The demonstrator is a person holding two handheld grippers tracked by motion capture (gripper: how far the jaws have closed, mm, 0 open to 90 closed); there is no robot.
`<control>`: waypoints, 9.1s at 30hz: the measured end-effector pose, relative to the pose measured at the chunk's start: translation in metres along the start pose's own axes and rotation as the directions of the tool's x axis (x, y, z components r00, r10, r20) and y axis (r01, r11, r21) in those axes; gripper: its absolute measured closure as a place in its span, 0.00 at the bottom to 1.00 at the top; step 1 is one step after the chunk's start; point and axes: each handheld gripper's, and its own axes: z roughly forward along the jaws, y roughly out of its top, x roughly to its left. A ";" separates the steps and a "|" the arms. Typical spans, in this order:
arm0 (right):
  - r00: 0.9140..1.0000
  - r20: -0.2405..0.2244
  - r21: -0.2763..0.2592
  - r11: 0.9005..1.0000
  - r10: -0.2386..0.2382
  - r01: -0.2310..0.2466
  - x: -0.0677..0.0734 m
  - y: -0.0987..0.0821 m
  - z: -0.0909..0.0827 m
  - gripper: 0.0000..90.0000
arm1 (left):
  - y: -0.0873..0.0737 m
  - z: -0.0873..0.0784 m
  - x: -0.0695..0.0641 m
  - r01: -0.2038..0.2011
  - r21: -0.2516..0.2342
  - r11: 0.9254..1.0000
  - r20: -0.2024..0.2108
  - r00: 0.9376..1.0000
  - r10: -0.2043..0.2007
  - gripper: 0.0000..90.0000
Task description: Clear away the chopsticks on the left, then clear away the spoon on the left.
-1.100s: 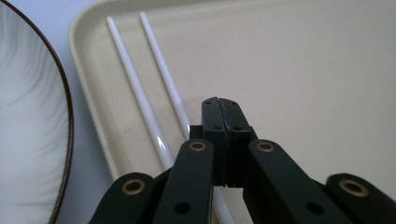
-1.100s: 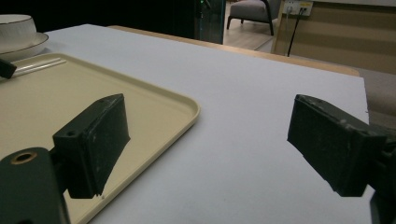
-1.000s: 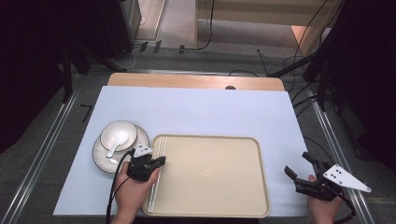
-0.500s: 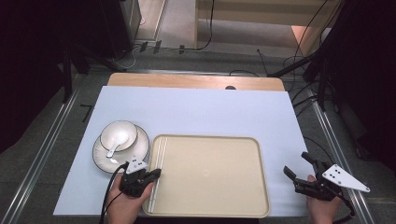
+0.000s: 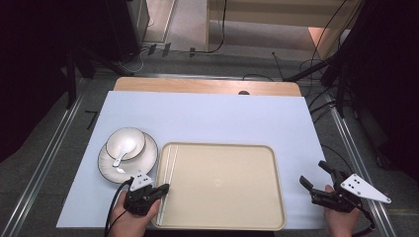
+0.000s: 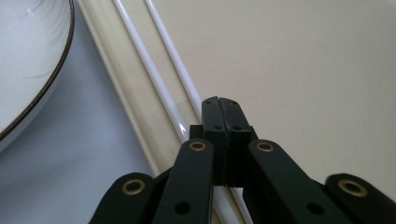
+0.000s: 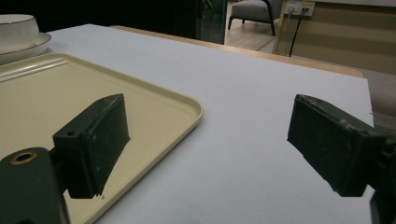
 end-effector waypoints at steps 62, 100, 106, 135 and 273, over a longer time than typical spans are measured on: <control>1.000 -0.002 0.004 1.000 0.002 -0.002 0.000 0.000 0.002 0.14 | 0.001 -0.033 0.021 0.054 -0.176 0.983 -0.018 0.998 -0.058 0.01; 0.999 0.005 0.024 0.999 -0.032 0.032 0.003 0.001 0.006 0.15 | 0.026 -0.071 0.070 0.135 -0.346 0.928 -0.330 0.909 -0.255 0.54; 1.000 0.005 0.008 1.000 -0.008 0.008 0.002 0.001 0.005 0.14 | 0.031 -0.072 0.081 0.157 -0.336 0.929 -0.316 0.910 -0.268 0.62; 1.000 0.003 0.019 1.000 -0.014 0.014 0.002 0.000 0.006 0.14 | 0.025 -0.073 0.106 0.267 -0.312 0.912 -0.133 0.938 -0.320 0.85; 0.999 0.023 0.012 0.999 -0.030 0.030 0.001 0.000 0.003 0.15 | 0.042 0.039 -0.016 0.064 -0.116 0.991 0.046 0.997 -0.059 0.84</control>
